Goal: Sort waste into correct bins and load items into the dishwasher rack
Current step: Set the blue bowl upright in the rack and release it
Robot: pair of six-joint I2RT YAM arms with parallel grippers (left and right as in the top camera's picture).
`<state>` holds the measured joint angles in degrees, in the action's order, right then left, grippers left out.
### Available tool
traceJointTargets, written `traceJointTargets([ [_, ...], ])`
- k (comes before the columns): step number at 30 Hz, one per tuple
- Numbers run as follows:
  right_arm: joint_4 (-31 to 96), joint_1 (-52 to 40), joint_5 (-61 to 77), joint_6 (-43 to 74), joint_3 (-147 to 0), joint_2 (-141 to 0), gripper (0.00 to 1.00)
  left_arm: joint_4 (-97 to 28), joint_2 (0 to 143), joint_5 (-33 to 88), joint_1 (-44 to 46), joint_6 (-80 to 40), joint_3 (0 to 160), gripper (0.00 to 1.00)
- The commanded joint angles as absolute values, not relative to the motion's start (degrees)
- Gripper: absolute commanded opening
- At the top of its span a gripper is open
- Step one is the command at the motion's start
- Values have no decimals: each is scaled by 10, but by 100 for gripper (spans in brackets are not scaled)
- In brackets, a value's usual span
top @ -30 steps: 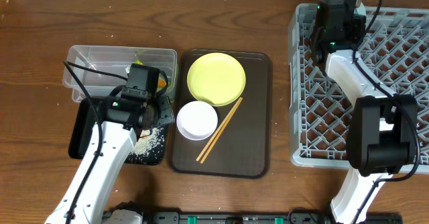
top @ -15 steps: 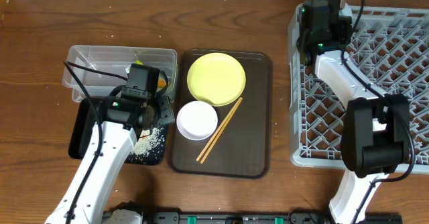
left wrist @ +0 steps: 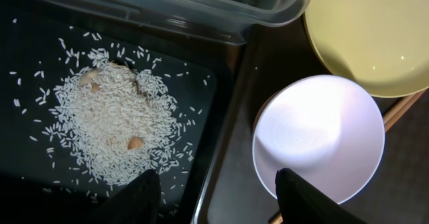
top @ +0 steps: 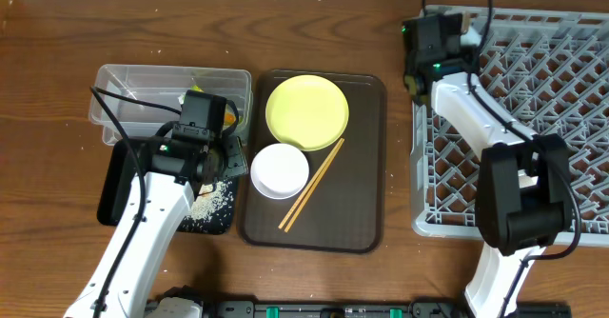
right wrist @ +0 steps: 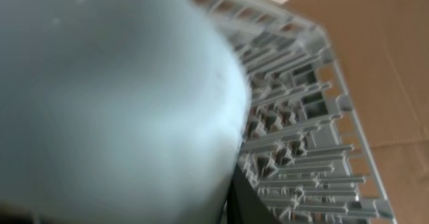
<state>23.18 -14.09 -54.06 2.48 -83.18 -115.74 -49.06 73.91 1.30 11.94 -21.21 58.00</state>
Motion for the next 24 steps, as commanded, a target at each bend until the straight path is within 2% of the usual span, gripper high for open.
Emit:
traceJointTargets([
  [1, 276, -152, -536, 98, -827, -1128, 20, -492, 737, 8, 118, -217, 586, 59],
  [4, 325, -158, -504, 130, -827, -1098, 45, -493, 737, 8, 118, -217, 586, 58],
  [8, 367, -158, -430, 130, -827, -1050, 64, -493, 737, 8, 118, -217, 586, 59],
  [12, 410, -169, -290, 130, -827, -977, 70, -493, 737, 8, 118, -217, 586, 59],
  [19, 442, -200, 53, 117, -827, -919, 68, -509, 737, 1, 118, -217, 586, 59],
  [24, 474, -255, 94, 118, -821, -931, 67, -544, 737, -55, 106, -248, 586, 59],
])
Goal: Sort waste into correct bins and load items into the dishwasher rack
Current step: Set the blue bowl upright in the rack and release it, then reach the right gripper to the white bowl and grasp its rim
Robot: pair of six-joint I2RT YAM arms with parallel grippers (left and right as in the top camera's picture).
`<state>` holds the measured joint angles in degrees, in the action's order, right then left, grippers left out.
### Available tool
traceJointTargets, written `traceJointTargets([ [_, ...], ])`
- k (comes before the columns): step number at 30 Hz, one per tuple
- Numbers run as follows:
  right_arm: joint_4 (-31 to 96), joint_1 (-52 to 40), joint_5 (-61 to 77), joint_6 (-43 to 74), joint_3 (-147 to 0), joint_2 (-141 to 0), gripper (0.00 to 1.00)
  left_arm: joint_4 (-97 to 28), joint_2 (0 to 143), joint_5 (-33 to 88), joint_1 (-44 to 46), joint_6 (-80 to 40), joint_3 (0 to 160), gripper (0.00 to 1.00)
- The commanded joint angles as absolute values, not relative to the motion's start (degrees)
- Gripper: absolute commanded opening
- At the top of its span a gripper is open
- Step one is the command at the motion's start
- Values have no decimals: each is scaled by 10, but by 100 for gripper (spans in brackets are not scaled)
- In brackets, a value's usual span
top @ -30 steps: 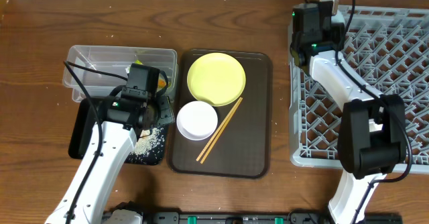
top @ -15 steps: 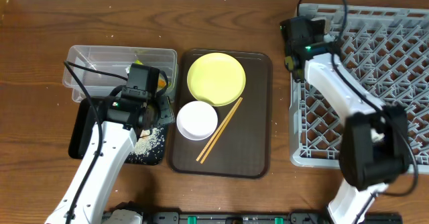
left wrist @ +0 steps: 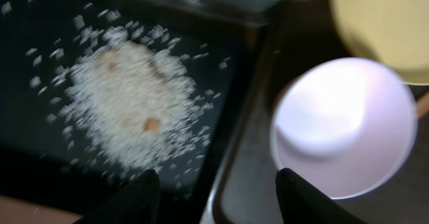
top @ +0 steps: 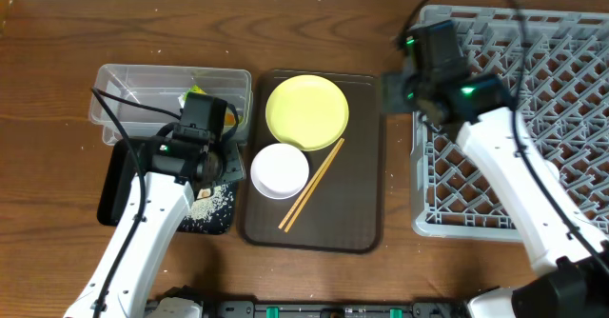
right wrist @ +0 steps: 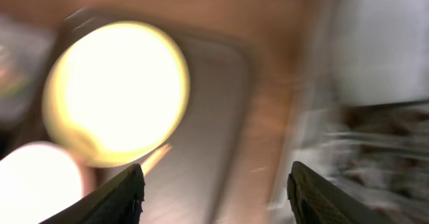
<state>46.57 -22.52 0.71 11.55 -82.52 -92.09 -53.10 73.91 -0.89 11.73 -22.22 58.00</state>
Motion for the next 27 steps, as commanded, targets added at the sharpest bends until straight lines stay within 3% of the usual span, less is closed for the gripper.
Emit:
traceJointTargets([
  [1, 474, -267, 94, 118, -818, -934, 68, -548, 737, -57, 98, -247, 586, 59],
  [10, 465, -365, 93, 153, -801, -1002, 68, -565, 737, -40, 9, -267, 586, 59],
  [19, 437, -418, 93, 197, -801, -1113, 61, -565, 737, -41, 0, -267, 586, 59],
  [22, 426, -421, 92, 214, -801, -1143, 52, -565, 737, -41, 0, -267, 586, 59],
  [27, 399, -418, 90, 223, -802, -1154, 18, -565, 737, -41, 0, -267, 586, 59],
])
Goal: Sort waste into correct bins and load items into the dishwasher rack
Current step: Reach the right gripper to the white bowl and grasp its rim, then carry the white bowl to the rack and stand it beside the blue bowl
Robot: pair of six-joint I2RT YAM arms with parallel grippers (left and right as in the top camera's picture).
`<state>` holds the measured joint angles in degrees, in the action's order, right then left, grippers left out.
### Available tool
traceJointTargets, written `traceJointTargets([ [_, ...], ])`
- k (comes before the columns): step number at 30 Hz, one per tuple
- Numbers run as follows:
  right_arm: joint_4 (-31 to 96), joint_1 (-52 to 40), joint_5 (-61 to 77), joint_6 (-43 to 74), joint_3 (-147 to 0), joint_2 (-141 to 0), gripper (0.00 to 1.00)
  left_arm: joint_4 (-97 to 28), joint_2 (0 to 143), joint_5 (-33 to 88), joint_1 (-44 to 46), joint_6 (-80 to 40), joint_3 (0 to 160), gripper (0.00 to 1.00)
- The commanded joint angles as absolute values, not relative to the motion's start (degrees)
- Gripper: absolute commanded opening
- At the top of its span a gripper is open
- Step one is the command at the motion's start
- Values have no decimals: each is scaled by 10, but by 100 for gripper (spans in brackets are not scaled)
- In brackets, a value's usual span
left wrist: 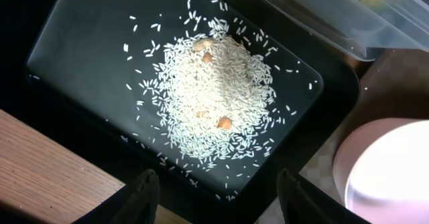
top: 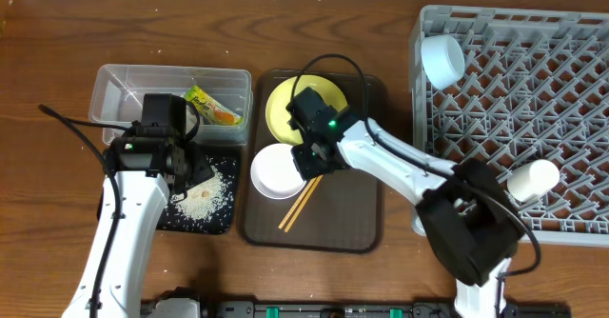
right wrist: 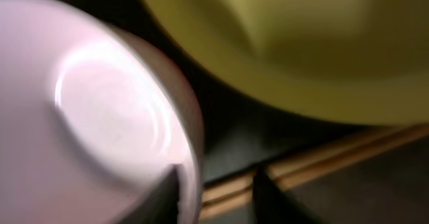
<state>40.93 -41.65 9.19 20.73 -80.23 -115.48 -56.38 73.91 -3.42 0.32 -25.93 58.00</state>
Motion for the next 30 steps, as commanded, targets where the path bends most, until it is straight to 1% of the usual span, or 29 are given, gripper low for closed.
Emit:
traceJointTargets([
  [1, 393, -417, 85, 223, -803, -1148, 13, -565, 737, -41, 0, -267, 586, 59],
  [2, 387, -416, 81, 223, -805, -1145, 6, -565, 737, -41, 0, -267, 586, 59],
  [3, 385, -413, 76, 223, -808, -1138, 1, -565, 737, -41, 0, -267, 586, 59],
  [6, 386, -401, 51, 218, -821, -1110, 1, -565, 737, -41, 0, -267, 586, 59],
  [11, 395, -361, -13, 189, -829, -1020, 1, -565, 737, -41, 0, -267, 586, 59],
  [15, 396, -314, -98, 145, -829, -940, 1, -565, 737, -41, 0, -267, 586, 59],
  [18, 391, -275, -199, 110, -829, -899, 1, -565, 737, -41, 0, -267, 586, 59],
  [24, 340, -192, -372, 6, -829, -886, 1, -562, 737, -40, 0, -267, 586, 59],
  [30, 220, -102, -497, -121, -829, -916, 1, -561, 737, -41, 0, -267, 586, 59],
])
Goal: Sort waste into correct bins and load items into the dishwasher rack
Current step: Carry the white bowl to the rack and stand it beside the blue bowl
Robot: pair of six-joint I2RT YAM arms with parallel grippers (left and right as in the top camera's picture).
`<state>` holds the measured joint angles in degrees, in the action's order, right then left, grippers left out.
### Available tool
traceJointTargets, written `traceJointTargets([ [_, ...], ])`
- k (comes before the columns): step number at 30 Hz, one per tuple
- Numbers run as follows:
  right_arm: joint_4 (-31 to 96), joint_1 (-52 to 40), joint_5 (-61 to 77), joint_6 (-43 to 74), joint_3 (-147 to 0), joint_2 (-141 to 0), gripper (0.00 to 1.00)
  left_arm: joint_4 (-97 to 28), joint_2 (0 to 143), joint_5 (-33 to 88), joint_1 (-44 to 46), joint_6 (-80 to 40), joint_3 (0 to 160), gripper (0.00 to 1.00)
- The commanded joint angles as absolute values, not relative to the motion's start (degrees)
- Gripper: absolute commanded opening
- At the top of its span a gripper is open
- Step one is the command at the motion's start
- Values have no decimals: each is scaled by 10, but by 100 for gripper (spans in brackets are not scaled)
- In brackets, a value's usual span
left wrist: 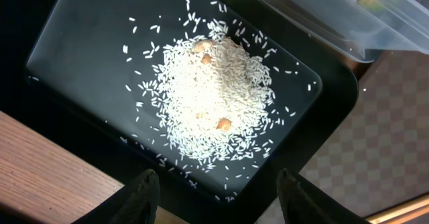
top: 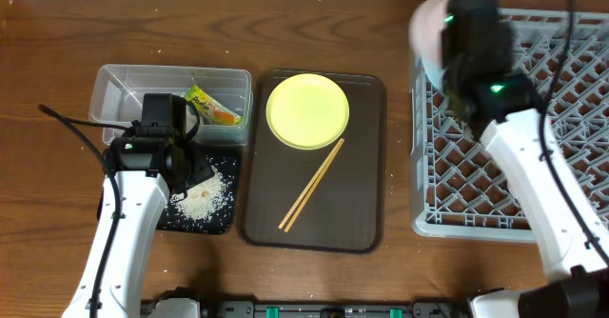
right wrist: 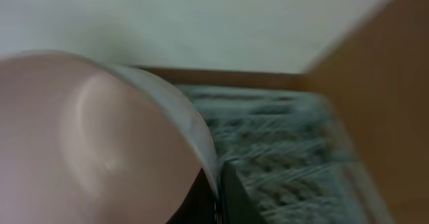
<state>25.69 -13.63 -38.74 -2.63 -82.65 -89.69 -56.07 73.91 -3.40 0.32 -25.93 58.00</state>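
My right gripper (top: 441, 40) is shut on the rim of a white bowl (top: 426, 21), held up at the far left corner of the grey dishwasher rack (top: 533, 89). In the right wrist view the bowl (right wrist: 100, 137) fills the left side, its edge pinched between the fingers (right wrist: 231, 190). A yellow plate (top: 307, 110) and a pair of chopsticks (top: 312, 183) lie on the brown tray (top: 362, 213). My left gripper (left wrist: 221, 204) hangs open over the black tray (left wrist: 80, 43) that holds spilled rice (left wrist: 211, 96).
A clear bin (top: 133, 94) with a yellow wrapper (top: 211, 106) in it stands behind the black tray (top: 114, 189). The bin's edge (left wrist: 322, 16) shows at the top of the left wrist view. The right arm crosses over the rack.
The white bowl has left the brown tray. My right gripper, which was down at it beside the chopsticks, now holds it by the rim at the rack's far left corner. The left arm is unmoved.
At first my right gripper was at the rack's far left corner with a white cup, my left open beside the bowl. Then the right was open near the tray. Then it was at the bowl, the left over the rice. Now the bowl is at the rack.
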Motion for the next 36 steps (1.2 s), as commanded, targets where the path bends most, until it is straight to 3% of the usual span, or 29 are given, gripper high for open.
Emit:
traceJointTargets([
  [1, 198, -90, -503, -143, -829, -924, 1, -561, 737, -41, 0, -267, 586, 59],
  [13, -25, -8, -632, -335, -829, -1087, 1, -557, 737, -40, 0, -267, 586, 59],
  [36, -63, -37, -651, -313, -828, -1190, 3, -557, 737, -34, 0, -267, 586, 59],
])
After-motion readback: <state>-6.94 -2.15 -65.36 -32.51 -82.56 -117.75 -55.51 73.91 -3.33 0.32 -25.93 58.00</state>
